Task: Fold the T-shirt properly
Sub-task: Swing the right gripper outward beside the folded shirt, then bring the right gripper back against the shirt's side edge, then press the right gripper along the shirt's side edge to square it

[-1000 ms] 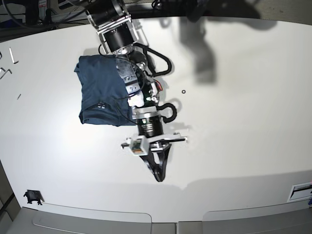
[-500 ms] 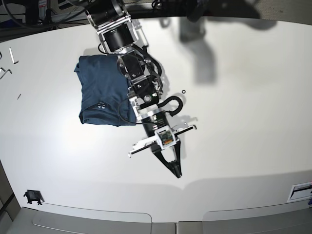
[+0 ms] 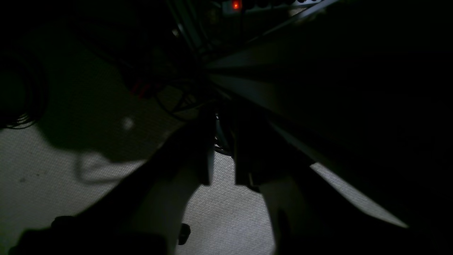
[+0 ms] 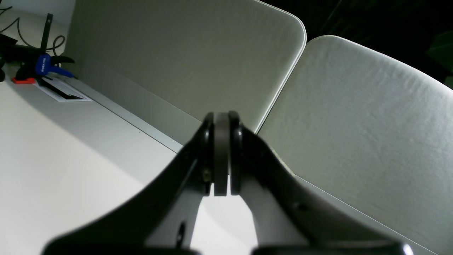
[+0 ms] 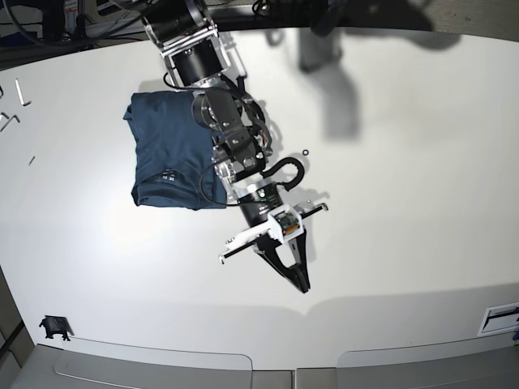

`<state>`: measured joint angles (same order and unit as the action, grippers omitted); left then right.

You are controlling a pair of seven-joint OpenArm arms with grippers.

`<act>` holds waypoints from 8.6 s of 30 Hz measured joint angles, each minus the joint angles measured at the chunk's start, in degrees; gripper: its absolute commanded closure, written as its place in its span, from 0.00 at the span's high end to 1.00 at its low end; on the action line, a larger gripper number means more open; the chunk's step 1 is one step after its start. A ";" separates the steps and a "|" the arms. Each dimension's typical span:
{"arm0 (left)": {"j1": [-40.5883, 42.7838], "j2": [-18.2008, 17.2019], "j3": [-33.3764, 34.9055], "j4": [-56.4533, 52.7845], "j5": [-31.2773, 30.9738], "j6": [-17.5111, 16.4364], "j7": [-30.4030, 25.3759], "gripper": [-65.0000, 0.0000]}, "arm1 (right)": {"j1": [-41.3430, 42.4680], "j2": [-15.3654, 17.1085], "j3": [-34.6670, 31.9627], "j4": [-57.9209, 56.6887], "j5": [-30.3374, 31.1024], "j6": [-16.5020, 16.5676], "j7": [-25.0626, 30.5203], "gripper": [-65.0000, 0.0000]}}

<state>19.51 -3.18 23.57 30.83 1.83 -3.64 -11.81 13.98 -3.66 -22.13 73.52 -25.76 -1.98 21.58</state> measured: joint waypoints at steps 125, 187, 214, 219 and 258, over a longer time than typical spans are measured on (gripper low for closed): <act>0.00 -0.17 0.00 0.00 -0.02 -0.02 -0.63 0.12 | -4.00 -4.98 14.01 0.00 48.76 -4.11 -9.09 0.00; 0.00 -0.17 0.00 0.00 0.00 0.00 -0.68 0.12 | -7.30 -4.94 13.99 0.00 7.76 -3.21 -1.46 0.00; 0.02 -0.17 0.00 0.00 0.00 -0.02 -0.68 0.12 | -7.32 -4.94 13.99 0.00 1.75 -3.02 -1.46 0.00; 0.02 -0.17 0.00 0.00 0.00 -0.02 -0.68 0.12 | -7.32 -4.92 13.99 0.00 1.75 -3.02 -1.46 0.00; 0.02 -0.15 0.00 0.00 0.00 -0.02 -0.66 0.12 | -6.51 -4.92 12.85 0.00 20.15 -3.23 -1.03 0.00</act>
<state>19.53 -3.33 23.57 30.83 1.83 -3.66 -12.47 7.46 -8.58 -9.28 73.52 -5.61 -5.21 20.56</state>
